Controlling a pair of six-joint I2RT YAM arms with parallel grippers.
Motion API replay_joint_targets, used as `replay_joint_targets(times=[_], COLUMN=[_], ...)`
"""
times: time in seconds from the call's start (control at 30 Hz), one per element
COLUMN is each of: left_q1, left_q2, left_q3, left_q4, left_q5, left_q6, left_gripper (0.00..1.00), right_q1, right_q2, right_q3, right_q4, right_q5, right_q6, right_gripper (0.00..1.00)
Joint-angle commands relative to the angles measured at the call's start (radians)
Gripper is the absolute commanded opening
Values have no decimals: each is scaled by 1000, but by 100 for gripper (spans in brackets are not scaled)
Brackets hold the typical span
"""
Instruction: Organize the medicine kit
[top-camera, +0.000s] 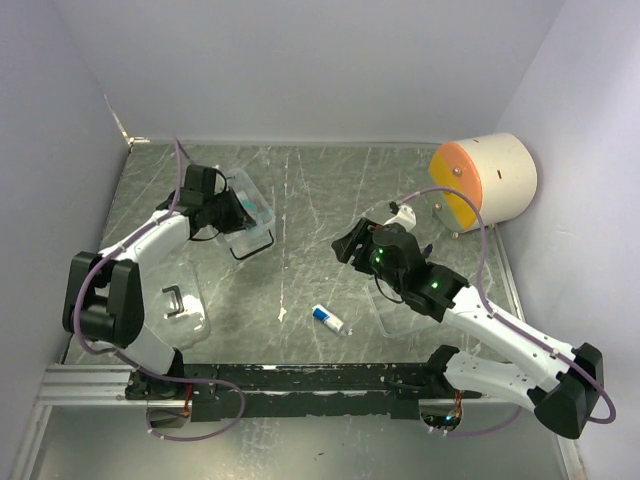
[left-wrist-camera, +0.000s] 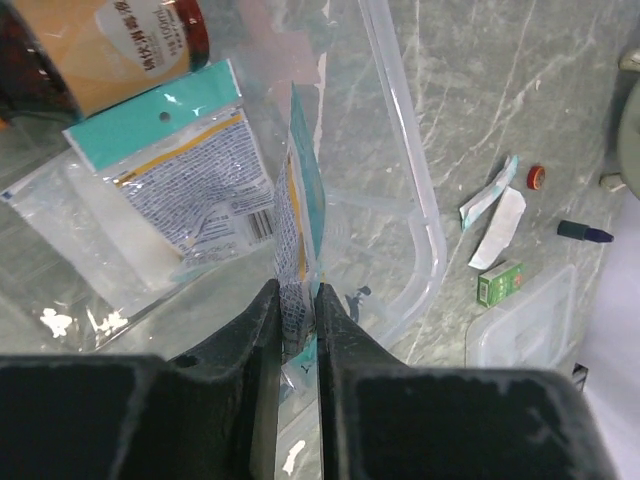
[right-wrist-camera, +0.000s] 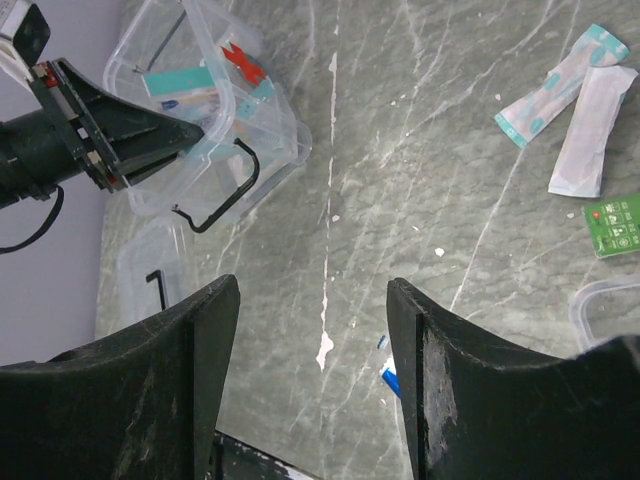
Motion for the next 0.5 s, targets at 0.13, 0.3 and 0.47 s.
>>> replay_joint_targets(times=[0.13, 0.3, 0.47], left_q1=[4, 4, 4], left_q2=[77, 102, 130], left_q3=[52, 79, 80], left_q4=[51, 4, 6], left_q5=[107, 67, 51], left_q6=[-26, 2, 12], left_gripper=[24, 25, 26], right_q1=[-4, -3, -4], right_q2=[-28, -18, -15], right_q3=[-10, 2, 7], right_q4=[-17, -26, -24], right_q5=[27, 25, 17], right_q6=[21, 23, 22], right_gripper=[60, 60, 60])
